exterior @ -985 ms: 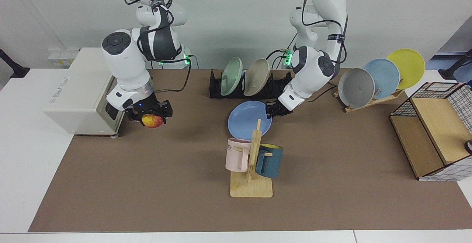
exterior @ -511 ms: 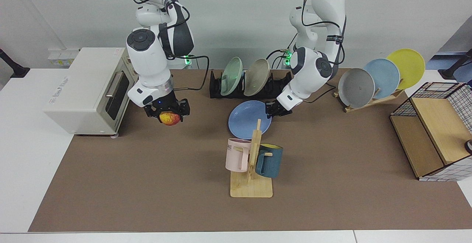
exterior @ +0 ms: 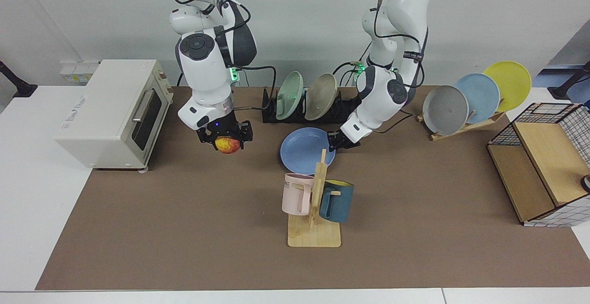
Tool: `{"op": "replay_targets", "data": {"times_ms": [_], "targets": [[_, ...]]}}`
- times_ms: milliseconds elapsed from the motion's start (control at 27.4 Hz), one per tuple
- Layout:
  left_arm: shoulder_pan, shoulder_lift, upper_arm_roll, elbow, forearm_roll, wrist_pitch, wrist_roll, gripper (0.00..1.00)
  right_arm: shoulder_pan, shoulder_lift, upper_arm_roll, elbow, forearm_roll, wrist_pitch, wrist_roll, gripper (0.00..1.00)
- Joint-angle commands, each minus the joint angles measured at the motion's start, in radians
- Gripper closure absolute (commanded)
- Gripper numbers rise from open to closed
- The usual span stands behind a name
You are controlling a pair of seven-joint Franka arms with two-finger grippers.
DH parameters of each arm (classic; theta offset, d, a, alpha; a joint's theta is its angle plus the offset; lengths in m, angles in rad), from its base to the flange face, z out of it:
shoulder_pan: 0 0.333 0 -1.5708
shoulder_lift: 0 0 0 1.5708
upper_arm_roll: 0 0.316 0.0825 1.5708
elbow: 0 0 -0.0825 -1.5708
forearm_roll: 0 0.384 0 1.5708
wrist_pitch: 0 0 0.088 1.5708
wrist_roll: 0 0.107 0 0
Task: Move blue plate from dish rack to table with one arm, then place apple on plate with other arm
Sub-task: 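Release the blue plate while the right gripper carries the apple toward it, then lower the apple onto the blue plate with the right gripper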
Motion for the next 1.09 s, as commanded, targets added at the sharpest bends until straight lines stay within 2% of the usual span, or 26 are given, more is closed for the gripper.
{"op": "replay_targets", "data": {"times_ms": [0,36,109,182,292,401,511,693,803,949,1058], "targets": [[-0.017,-0.019,0.011,0.011,-0.002,0.011,-0.007,0.36,0.018,-0.005,-0.001,0.003,0.015,0.001,0.054,1.0],[-0.017,-0.022,0.013,0.015,0.001,0.011,-0.007,0.24,0.018,-0.004,-0.001,0.003,0.015,0.001,0.065,1.0],[-0.015,-0.036,0.016,0.023,0.033,0.005,-0.008,0.09,0.018,-0.002,-0.001,0.001,0.019,0.004,0.078,1.0],[-0.008,-0.046,0.019,0.037,0.097,-0.015,-0.022,0.01,0.023,-0.004,0.002,-0.002,0.049,0.016,0.08,1.0],[0.003,-0.06,0.034,0.083,0.198,-0.087,-0.068,0.01,0.047,-0.002,0.001,-0.008,0.059,0.018,0.086,1.0],[0.018,-0.082,0.057,0.172,0.336,-0.227,-0.103,0.01,0.07,0.005,0.001,-0.008,0.059,0.027,0.123,1.0],[0.069,-0.097,0.056,0.27,0.433,-0.366,-0.102,0.01,0.09,0.022,0.001,-0.007,0.056,0.045,0.155,1.0],[0.139,-0.109,0.048,0.412,0.446,-0.568,-0.074,0.01,0.152,0.05,0.001,-0.004,0.047,0.067,0.207,1.0],[0.141,-0.111,0.054,0.498,0.447,-0.677,-0.059,0.01,0.198,0.068,-0.002,-0.002,0.044,0.068,0.27,1.0],[0.146,-0.114,0.064,0.535,0.465,-0.733,-0.045,0.01,0.244,0.116,-0.005,0.015,0.041,0.073,0.319,1.0],[0.147,-0.146,0.067,0.537,0.499,-0.736,-0.045,0.0,0.291,0.179,-0.011,0.049,0.027,0.075,0.39,1.0]]}}
